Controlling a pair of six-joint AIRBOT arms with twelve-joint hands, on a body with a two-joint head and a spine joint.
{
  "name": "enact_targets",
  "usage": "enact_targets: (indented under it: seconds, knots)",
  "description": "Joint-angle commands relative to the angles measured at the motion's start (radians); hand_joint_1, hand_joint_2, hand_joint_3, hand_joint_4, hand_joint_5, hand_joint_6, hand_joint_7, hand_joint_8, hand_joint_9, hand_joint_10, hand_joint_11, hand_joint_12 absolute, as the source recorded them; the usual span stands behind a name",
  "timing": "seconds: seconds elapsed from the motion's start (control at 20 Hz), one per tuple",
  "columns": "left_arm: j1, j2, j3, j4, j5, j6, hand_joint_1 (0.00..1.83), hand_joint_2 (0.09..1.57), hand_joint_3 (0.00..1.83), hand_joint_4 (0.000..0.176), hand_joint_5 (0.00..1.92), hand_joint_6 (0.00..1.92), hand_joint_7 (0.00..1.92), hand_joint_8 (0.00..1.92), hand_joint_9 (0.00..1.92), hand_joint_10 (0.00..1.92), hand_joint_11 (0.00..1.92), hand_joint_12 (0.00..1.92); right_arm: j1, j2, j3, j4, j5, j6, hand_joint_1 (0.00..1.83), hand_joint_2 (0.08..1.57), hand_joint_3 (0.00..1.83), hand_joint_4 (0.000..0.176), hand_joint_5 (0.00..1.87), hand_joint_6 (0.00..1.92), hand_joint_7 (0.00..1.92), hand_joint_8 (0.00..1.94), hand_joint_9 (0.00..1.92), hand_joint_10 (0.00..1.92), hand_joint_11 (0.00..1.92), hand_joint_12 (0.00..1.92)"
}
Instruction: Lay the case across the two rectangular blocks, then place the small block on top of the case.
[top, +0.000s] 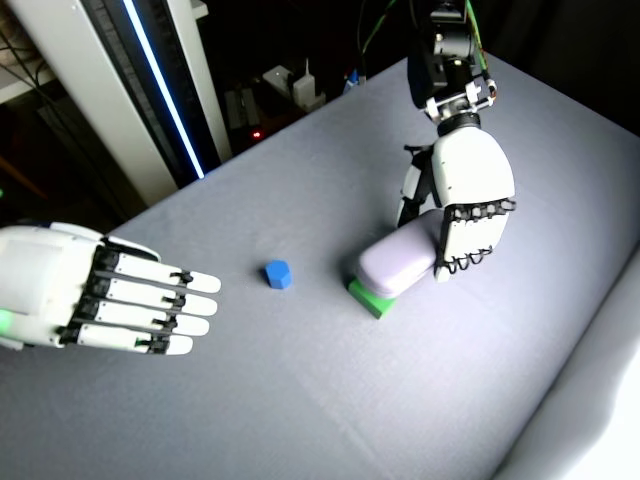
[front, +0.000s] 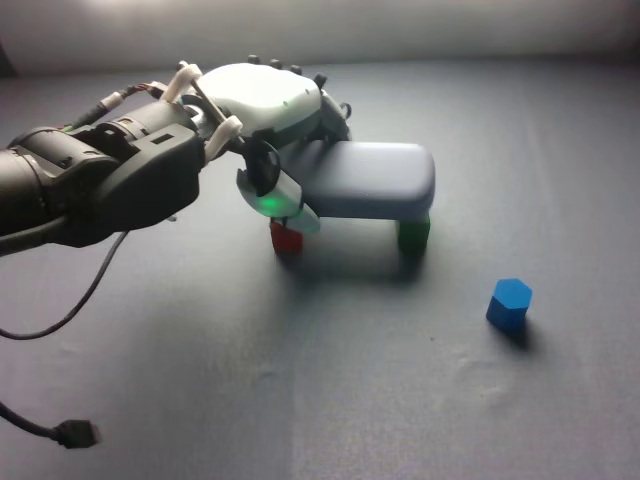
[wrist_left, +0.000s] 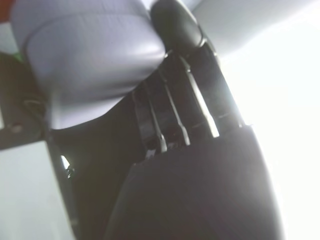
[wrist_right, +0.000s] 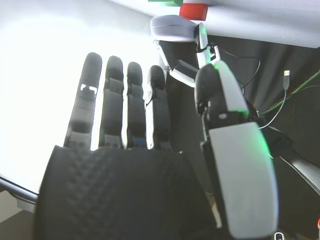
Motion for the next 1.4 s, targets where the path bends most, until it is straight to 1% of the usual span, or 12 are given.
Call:
enact_targets:
  seconds: [0.0, 0.05, 0.2, 0.55, 0.65, 0.8, 1.0, 1.05, 1.2, 1.25, 1.3, 1.35]
  knots:
    - [-0.007, -0.001, 0.002, 0.0, -0.12, 0.003, 1.07, 0.97, 0.0, 0.0, 0.93, 0.02, 0.98, 0.08, 0.91, 0.47, 0.66, 1.16, 0.011, -0.001, 0.004, 0.024, 0.114, 0.008, 0.85, 1.26, 0.0, 0.0, 0.41, 0.0, 0.34, 0.0, 0.35, 0.0, 0.08, 0.84]
    - [-0.006, -0.001, 0.002, 0.0, -0.12, 0.003, 1.05, 0.96, 0.0, 0.0, 0.87, 0.0, 0.93, 0.0, 0.94, 0.23, 0.65, 1.07, 0.011, -0.001, 0.004, 0.023, 0.113, 0.008, 0.82, 1.27, 0.0, 0.0, 0.41, 0.0, 0.33, 0.0, 0.34, 0.0, 0.06, 0.83]
    - [-0.004, -0.003, 0.002, 0.0, -0.119, 0.003, 1.07, 0.94, 0.0, 0.0, 0.85, 0.0, 0.92, 0.0, 0.99, 0.09, 0.66, 1.02, 0.011, -0.002, 0.005, 0.022, 0.112, 0.008, 0.89, 1.26, 0.0, 0.0, 0.41, 0.0, 0.33, 0.0, 0.33, 0.0, 0.02, 0.89]
    - [-0.002, -0.005, 0.003, 0.0, -0.117, 0.005, 1.01, 0.88, 0.0, 0.0, 0.71, 0.0, 0.87, 0.0, 0.98, 0.04, 0.7, 1.06, 0.011, -0.004, 0.007, 0.022, 0.111, 0.008, 0.88, 1.26, 0.0, 0.0, 0.41, 0.0, 0.33, 0.0, 0.34, 0.0, 0.03, 0.91]
    - [-0.002, -0.005, 0.003, 0.0, -0.116, 0.008, 0.98, 0.86, 0.0, 0.0, 0.63, 0.0, 0.82, 0.0, 0.98, 0.03, 0.67, 1.22, 0.011, -0.005, 0.008, 0.022, 0.111, 0.008, 0.92, 1.26, 0.0, 0.0, 0.42, 0.0, 0.33, 0.0, 0.33, 0.0, 0.0, 0.96]
    - [-0.002, -0.002, -0.001, 0.001, -0.116, 0.012, 0.92, 0.86, 0.0, 0.0, 0.52, 0.0, 0.68, 0.0, 0.86, 0.0, 0.52, 1.16, 0.011, -0.005, 0.009, 0.021, 0.111, 0.008, 0.88, 1.26, 0.0, 0.0, 0.41, 0.0, 0.33, 0.0, 0.33, 0.0, 0.0, 0.96]
    - [0.0, 0.009, -0.013, 0.0, -0.126, 0.016, 0.89, 0.88, 0.0, 0.033, 0.39, 0.0, 0.54, 0.0, 0.69, 0.0, 0.36, 1.13, 0.011, -0.006, 0.009, 0.021, 0.111, 0.008, 0.85, 1.26, 0.0, 0.0, 0.41, 0.0, 0.33, 0.0, 0.34, 0.0, 0.01, 0.95]
    - [0.002, 0.016, -0.021, 0.0, -0.136, 0.016, 0.9, 0.88, 0.0, 0.016, 0.38, 0.0, 0.49, 0.0, 0.61, 0.0, 0.3, 1.11, 0.011, -0.006, 0.009, 0.021, 0.111, 0.009, 0.84, 1.26, 0.0, 0.0, 0.41, 0.0, 0.32, 0.0, 0.34, 0.0, 0.0, 0.95]
    - [0.017, 0.068, -0.081, -0.001, -0.207, 0.016, 0.91, 0.85, 0.0, 0.028, 0.42, 0.0, 0.42, 0.0, 0.46, 0.0, 0.08, 1.15, 0.013, -0.007, 0.008, 0.019, 0.111, 0.013, 0.82, 1.25, 0.0, 0.0, 0.43, 0.0, 0.34, 0.01, 0.36, 0.01, 0.04, 0.97]
    - [0.028, 0.097, -0.115, -0.003, -0.251, 0.016, 0.88, 0.87, 0.0, 0.078, 0.38, 0.0, 0.38, 0.0, 0.43, 0.0, 0.02, 1.17, 0.015, -0.007, 0.009, 0.018, 0.111, 0.013, 0.8, 1.25, 0.0, 0.0, 0.43, 0.0, 0.34, 0.0, 0.37, 0.01, 0.05, 0.97]
    - [0.05, 0.151, -0.179, -0.004, -0.345, 0.016, 0.78, 0.86, 0.0, 0.117, 0.34, 0.0, 0.33, 0.0, 0.3, 0.0, 0.0, 0.88, 0.019, -0.007, 0.009, 0.013, 0.109, 0.013, 0.83, 1.24, 0.0, 0.0, 0.43, 0.0, 0.34, 0.01, 0.37, 0.01, 0.04, 1.0]
    - [0.056, 0.165, -0.196, -0.004, -0.365, 0.016, 0.78, 0.86, 0.0, 0.117, 0.34, 0.0, 0.33, 0.0, 0.3, 0.0, 0.0, 0.88, 0.021, -0.007, 0.009, 0.011, 0.107, 0.013, 0.83, 1.24, 0.0, 0.0, 0.43, 0.0, 0.34, 0.01, 0.37, 0.01, 0.04, 1.0]
